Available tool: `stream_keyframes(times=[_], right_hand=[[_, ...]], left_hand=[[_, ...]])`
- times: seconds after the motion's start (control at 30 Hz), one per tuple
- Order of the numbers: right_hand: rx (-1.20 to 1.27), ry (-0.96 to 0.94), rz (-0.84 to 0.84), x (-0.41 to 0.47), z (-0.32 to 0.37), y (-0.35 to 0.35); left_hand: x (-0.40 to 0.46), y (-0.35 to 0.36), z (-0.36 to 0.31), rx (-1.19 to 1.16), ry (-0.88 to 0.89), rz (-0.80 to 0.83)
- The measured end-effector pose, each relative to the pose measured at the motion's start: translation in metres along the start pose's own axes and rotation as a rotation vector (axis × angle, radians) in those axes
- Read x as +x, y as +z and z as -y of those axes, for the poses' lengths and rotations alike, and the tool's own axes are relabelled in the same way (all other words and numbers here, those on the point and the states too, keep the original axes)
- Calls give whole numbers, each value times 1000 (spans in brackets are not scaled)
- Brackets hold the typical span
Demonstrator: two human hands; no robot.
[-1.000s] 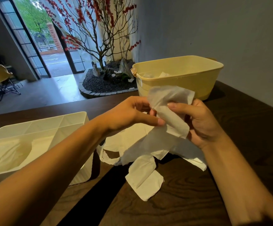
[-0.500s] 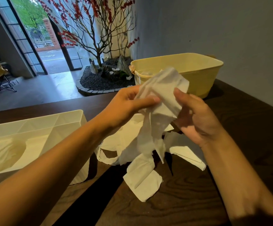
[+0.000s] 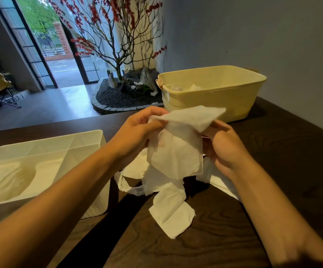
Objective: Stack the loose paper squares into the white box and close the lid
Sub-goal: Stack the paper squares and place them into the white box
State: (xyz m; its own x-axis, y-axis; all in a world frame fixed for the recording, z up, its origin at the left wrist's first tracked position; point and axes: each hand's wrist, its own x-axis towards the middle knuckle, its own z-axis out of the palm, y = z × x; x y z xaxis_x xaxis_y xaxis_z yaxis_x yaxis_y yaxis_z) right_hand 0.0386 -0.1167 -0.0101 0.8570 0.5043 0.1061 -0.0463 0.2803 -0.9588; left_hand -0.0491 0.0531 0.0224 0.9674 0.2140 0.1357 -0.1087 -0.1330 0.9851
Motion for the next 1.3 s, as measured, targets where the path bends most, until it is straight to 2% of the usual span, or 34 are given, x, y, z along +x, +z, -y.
stream_keyframes(times=[0.4,0.6,0.77,0.9,1.1,1.2,1.3], right_hand=[[126,-37,30,-5,5,2],[146,-41,69,-7,5,4],[67,-79,62,-6,6,3],[44,-51,33,-8,7,0],[67,-21,-23,-9,12,-3],[51,-21,-4,-9,11,-3],[57,-4,2,-9,11,-3]], left_hand=[[-2,-3,4,-229,-112,56],[-3,-4,7,-237,-97,74],[0,-5,11,-135,-30,23],[-3,-4,8,232,157,28],[-7,-6,6,167,151,92],[-9,-9,4,246,155,93],[-13,-5,0,378,243,72]])
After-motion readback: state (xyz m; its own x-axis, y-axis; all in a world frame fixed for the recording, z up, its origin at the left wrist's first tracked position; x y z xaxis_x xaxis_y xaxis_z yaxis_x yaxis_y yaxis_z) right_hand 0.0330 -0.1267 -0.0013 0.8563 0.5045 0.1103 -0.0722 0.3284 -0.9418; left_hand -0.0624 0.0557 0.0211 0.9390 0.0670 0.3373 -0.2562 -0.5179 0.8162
